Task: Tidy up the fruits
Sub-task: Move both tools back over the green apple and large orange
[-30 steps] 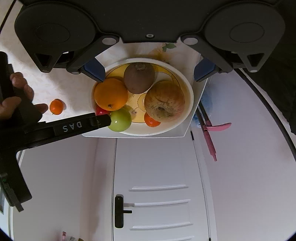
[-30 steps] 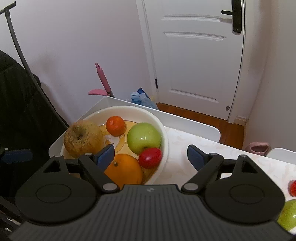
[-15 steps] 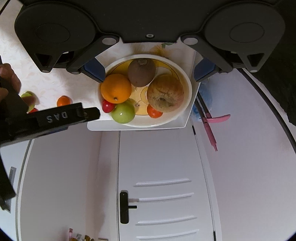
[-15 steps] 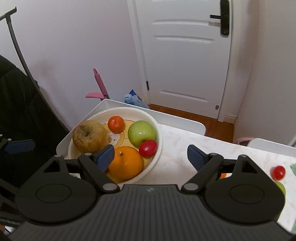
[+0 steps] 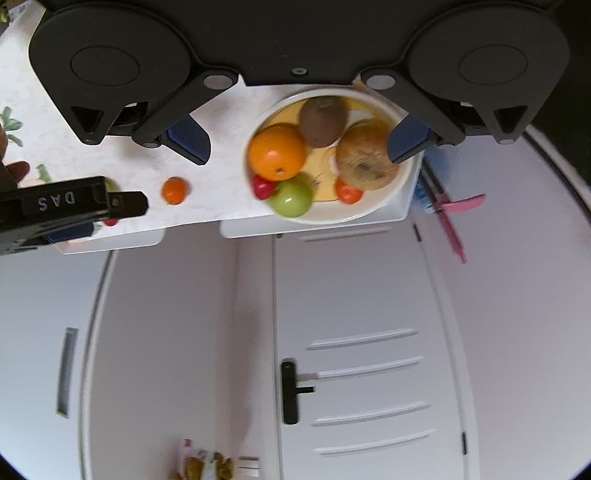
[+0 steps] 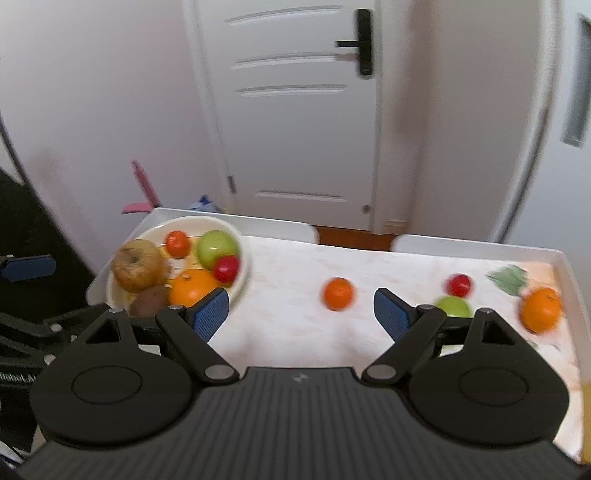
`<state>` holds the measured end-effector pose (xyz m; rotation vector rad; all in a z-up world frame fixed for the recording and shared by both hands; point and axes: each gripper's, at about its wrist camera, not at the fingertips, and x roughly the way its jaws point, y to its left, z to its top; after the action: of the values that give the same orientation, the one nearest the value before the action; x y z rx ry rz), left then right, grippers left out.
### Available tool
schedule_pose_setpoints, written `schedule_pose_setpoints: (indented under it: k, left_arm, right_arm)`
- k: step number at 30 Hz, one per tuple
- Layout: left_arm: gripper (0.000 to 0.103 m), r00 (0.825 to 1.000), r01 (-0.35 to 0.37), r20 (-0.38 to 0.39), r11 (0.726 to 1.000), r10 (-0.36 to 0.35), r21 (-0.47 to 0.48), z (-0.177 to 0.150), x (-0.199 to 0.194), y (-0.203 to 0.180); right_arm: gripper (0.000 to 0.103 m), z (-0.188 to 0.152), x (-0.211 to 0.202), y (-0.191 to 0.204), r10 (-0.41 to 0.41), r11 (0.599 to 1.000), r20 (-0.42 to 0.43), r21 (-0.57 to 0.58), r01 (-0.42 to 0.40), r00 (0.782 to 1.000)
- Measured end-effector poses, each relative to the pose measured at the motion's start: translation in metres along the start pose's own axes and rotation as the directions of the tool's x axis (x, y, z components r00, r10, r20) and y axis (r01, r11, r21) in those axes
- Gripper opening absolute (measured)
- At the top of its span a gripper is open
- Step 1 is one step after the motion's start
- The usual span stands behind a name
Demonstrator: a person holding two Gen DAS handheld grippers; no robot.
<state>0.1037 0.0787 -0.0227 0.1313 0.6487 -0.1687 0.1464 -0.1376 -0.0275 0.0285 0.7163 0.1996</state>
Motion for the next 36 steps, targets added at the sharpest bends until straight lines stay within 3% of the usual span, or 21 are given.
schedule_pose_setpoints:
  k: [9,16,26,36]
  left_arm:
    - [0.103,0.998,0.056,0.036,0.997,-0.058,0.051,0.018,-0.002,-0.046]
    - [0.103,0.998,0.044,0.040,0.998,-0.046,0.055,0.028,0.004,-0.101]
    - [0.103,0.999,0.038,0.010,0.998,-0.039,0.053,0.033,0.043,-0.184]
    - [0.103,0.999,0.048,-0.022,0.995,-0.047,0.082,0.031,0.104,-0.239]
  right_arm:
    - [0.101,-0.013,-0.034,-0.066,-0.097,0.993,0.039,0.077,0.094,0.994]
    - [0.101,-0.019,-0.041,-0.131,-0.115,0.992,0.030,0.062,0.113,0.993]
    - [0.101,-0.025,-0.024,-0.216,-0.097,0.995,0.010,0.027,0.097,0.995]
    - [0.099,-0.036,0.015,-0.265,-0.069,0.997,-0.025,-0.019,0.068,0.997]
